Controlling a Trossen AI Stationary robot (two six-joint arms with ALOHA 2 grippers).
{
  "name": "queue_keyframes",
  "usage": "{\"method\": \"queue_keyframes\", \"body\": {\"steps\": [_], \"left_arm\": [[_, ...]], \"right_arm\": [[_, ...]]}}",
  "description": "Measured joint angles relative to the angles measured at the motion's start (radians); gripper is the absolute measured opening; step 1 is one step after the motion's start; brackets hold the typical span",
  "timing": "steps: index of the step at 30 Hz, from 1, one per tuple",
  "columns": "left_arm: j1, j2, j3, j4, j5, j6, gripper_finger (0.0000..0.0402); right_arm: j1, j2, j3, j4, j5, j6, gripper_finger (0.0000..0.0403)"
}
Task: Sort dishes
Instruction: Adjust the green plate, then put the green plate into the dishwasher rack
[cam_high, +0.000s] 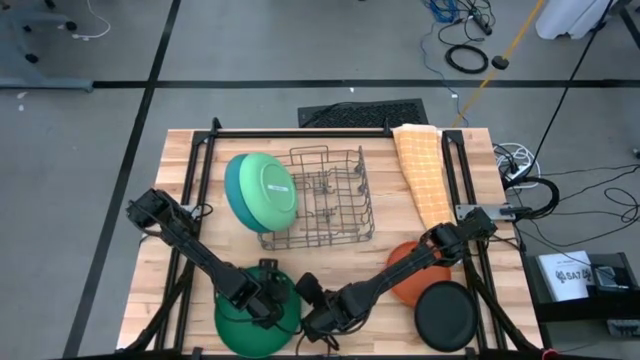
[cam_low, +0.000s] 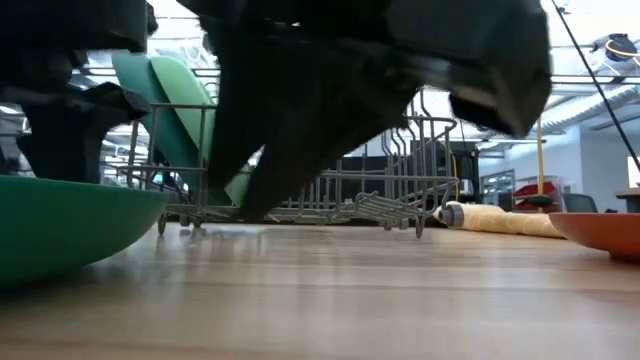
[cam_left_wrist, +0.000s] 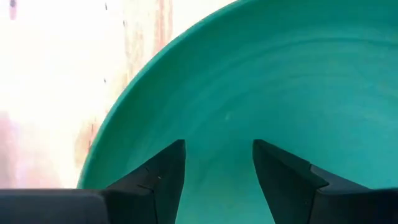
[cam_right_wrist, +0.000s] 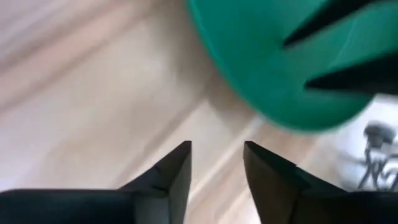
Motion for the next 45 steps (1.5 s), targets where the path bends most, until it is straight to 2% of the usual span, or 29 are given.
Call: {"method": "queue_keyframes", "body": {"steps": [4,8,12,16,23,27,32,36,42,45], "left_arm": [[0.000,-0.083,0.032,-0.024,-0.002,0.000,0.0200],[-0.004,-0.172,0.046,-0.037,-0.042,0.001,0.0200],[-0.030,-0.266,0.051,-0.060,-0.090,-0.001,0.0200],[-0.065,-0.344,0.051,-0.105,-0.181,-0.057,0.0200],[-0.103,-0.404,0.051,-0.122,-0.273,-0.079,0.0200],[-0.102,-0.404,0.051,-0.122,-0.283,-0.079,0.0200],[-0.103,-0.404,0.051,-0.121,-0.292,-0.079,0.0200],[-0.105,-0.404,0.051,-0.119,-0.298,-0.079,0.0200],[-0.109,-0.408,0.053,-0.122,-0.298,-0.079,0.0200],[-0.109,-0.429,0.067,-0.123,-0.304,-0.079,0.0200]], "right_arm": [[0.001,-0.005,0.061,-0.126,0.011,0.078,0.0192],[0.021,-0.006,0.093,-0.081,0.004,0.055,0.0212],[0.048,0.001,0.094,0.059,-0.049,-0.059,0.0208],[0.049,0.025,0.094,0.149,-0.070,-0.128,0.0195],[0.029,0.072,0.094,0.189,-0.104,-0.156,0.0177],[0.016,0.092,0.094,0.224,-0.160,-0.179,0.0161],[0.002,0.122,0.092,0.246,-0.172,-0.192,0.0128],[-0.003,0.131,0.093,0.286,-0.171,-0.194,0.0092],[0.005,0.122,0.093,0.273,-0.172,-0.207,0.0012],[0.018,0.093,0.093,0.252,-0.178,-0.223,0.0008]]}}
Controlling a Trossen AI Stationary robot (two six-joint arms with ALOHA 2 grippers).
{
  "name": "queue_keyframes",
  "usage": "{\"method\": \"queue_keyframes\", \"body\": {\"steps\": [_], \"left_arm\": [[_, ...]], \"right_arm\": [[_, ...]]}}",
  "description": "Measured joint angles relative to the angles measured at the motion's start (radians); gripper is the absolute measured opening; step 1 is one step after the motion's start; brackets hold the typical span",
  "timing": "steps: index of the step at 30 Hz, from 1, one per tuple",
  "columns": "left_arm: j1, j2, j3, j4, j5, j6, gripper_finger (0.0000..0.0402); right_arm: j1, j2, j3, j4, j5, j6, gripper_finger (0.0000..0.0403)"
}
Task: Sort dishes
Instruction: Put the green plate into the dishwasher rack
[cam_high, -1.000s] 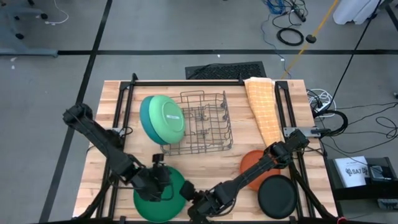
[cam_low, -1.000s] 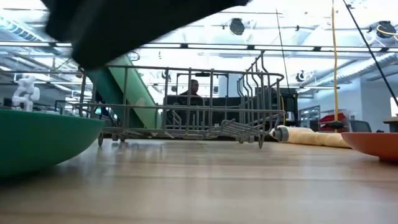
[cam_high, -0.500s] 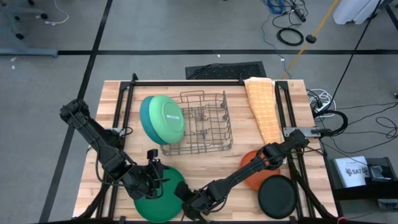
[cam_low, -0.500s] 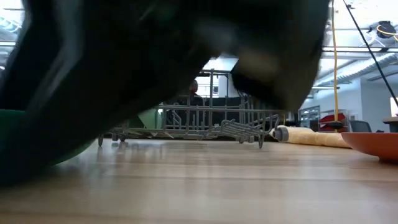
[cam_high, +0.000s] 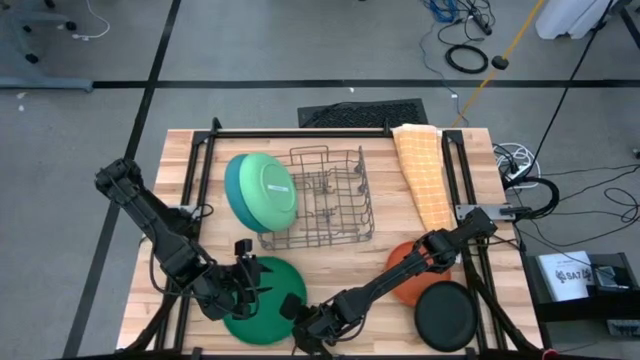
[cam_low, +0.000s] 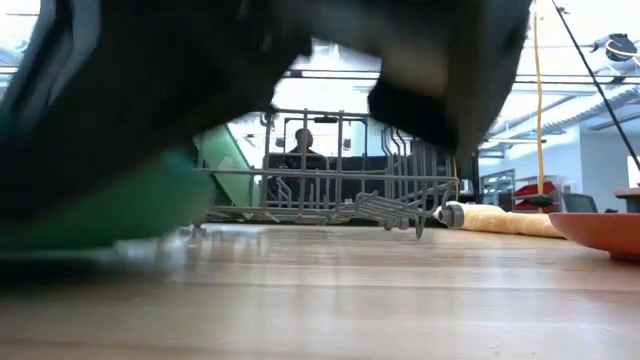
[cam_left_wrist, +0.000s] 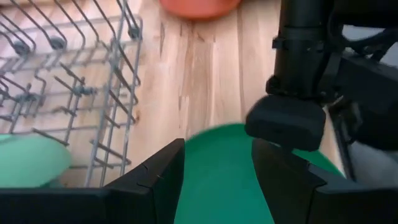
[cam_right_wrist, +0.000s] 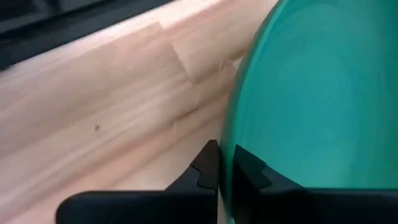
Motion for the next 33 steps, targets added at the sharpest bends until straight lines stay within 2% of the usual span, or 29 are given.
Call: {"method": "queue_keyframes", "body": {"steps": [9,18,22,26,33], "left_arm": [[-0.028,-0.112,0.090,0.004,-0.062,0.121,0.0200],[-0.074,-0.170,0.156,0.016,-0.027,0.254,0.0200],[-0.072,-0.163,0.160,0.011,-0.024,0.300,0.0200],[-0.033,-0.125,0.160,0.016,0.063,0.349,0.0200],[0.037,-0.080,0.160,-0.001,0.159,0.379,0.0200]], "right_arm": [[0.027,-0.168,0.002,-0.063,-0.024,0.007,0.0003],[0.015,-0.432,0.003,-0.405,-0.053,0.145,0.0002],[-0.006,-0.521,0.003,-0.481,-0.055,0.172,0.0001],[-0.040,-0.577,0.003,-0.527,-0.113,0.175,0.0001],[-0.088,-0.573,0.002,-0.547,-0.228,0.176,0.0001]]}}
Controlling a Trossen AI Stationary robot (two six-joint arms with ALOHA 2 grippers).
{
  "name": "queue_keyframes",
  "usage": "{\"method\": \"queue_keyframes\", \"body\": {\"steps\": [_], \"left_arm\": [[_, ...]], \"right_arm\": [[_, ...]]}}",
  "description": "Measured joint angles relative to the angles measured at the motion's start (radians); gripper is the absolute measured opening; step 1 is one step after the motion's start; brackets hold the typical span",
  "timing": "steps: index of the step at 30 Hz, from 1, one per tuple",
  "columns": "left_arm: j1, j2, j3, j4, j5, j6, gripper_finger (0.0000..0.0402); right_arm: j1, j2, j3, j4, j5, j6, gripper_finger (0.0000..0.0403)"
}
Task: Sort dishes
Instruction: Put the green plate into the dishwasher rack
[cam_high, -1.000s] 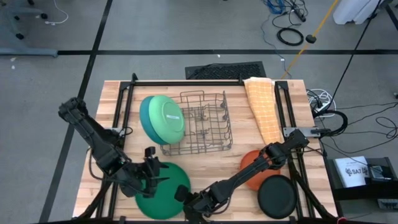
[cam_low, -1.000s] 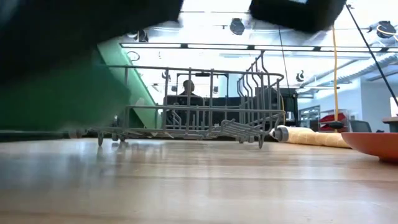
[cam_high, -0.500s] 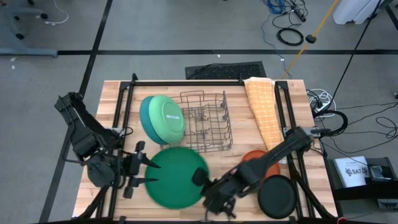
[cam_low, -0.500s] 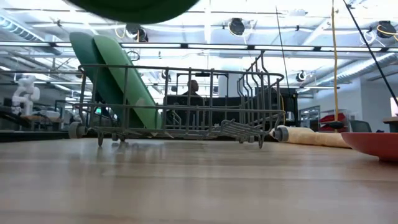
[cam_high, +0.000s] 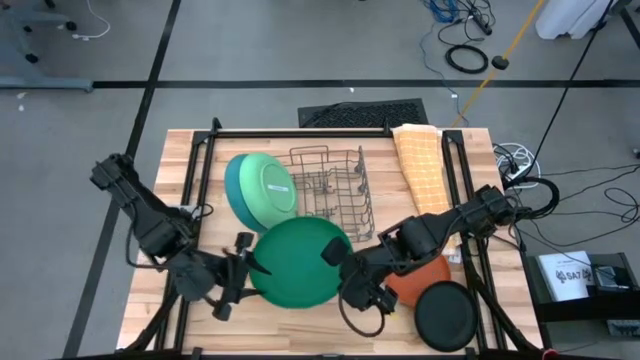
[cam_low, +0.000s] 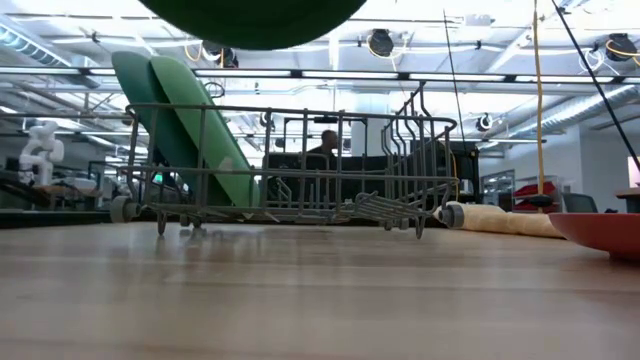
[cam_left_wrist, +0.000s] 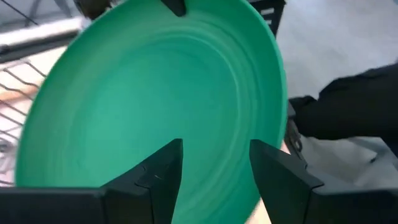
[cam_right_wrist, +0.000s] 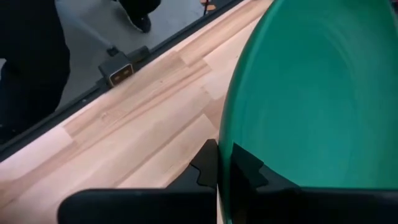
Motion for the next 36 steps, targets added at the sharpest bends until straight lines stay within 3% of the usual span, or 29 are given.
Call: {"method": "queue_keyframes", "body": {"steps": [5,22,36], "left_arm": [[0.027,0.030,-0.001,0.007,0.120,0.016,0.0200],[0.031,0.012,0.038,0.035,0.197,0.041,0.0200],[0.076,0.073,0.038,-0.008,0.188,0.015,0.0198]], "right_arm": [[-0.009,0.013,0.000,-0.005,-0.011,-0.010,0.0000],[-0.013,0.011,0.000,-0.011,-0.046,-0.005,0.0000],[-0.012,0.011,0.000,-0.001,-0.041,-0.019,0.0000]]}}
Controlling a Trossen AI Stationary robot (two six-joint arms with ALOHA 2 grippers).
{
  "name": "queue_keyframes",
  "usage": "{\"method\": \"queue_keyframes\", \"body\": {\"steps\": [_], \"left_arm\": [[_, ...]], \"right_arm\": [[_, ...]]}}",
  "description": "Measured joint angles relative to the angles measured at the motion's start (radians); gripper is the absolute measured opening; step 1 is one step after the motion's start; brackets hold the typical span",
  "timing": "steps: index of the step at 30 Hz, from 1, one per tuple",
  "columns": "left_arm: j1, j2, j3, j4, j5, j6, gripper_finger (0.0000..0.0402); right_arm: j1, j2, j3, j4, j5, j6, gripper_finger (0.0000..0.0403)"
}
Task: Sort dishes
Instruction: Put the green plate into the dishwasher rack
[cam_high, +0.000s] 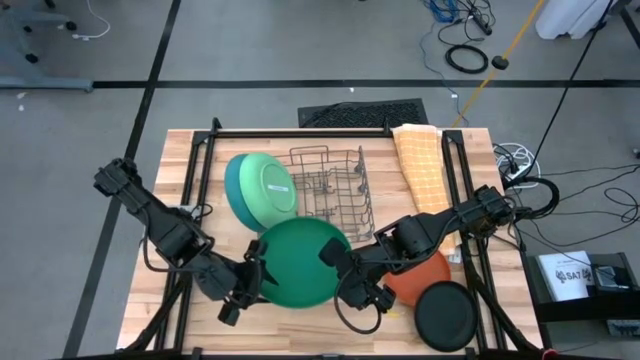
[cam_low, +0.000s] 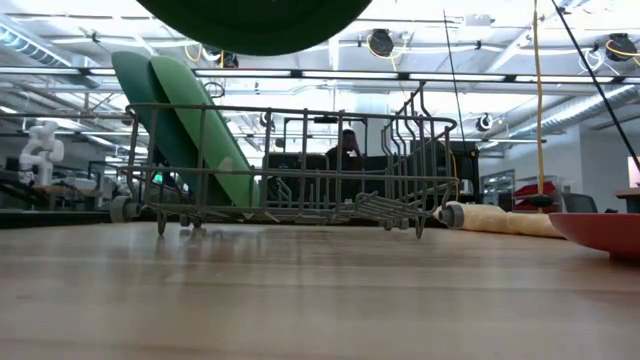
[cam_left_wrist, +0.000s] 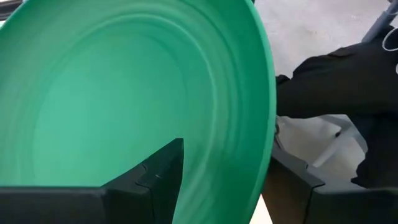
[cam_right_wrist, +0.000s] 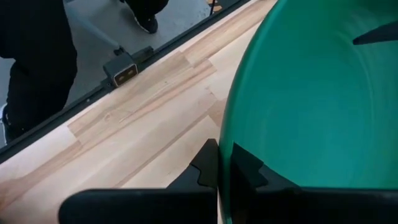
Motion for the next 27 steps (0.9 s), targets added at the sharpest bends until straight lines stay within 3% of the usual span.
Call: {"method": "queue_keyframes", "body": {"steps": [4,10,14,18,27], "left_arm": [[0.005,0.000,0.000,0.000,0.006,0.002,0.0152],[0.004,0.000,0.000,-0.002,0.011,0.063,0.0020],[0.008,0.000,0.001,0.004,0.019,0.080,0.0017],[0.025,0.001,0.010,0.003,0.011,0.087,0.0015],[0.089,0.000,0.087,0.025,-0.095,0.048,0.0015]], "right_arm": [[0.000,0.000,0.000,0.017,0.010,0.009,0.0004],[0.007,0.000,0.000,0.027,0.105,0.071,0.0042],[0.019,0.000,0.000,0.045,0.187,0.069,0.0079],[0.037,-0.012,0.000,0.050,0.336,0.050,0.0117],[0.120,-0.145,0.000,0.080,0.795,-0.023,0.0161]]}}
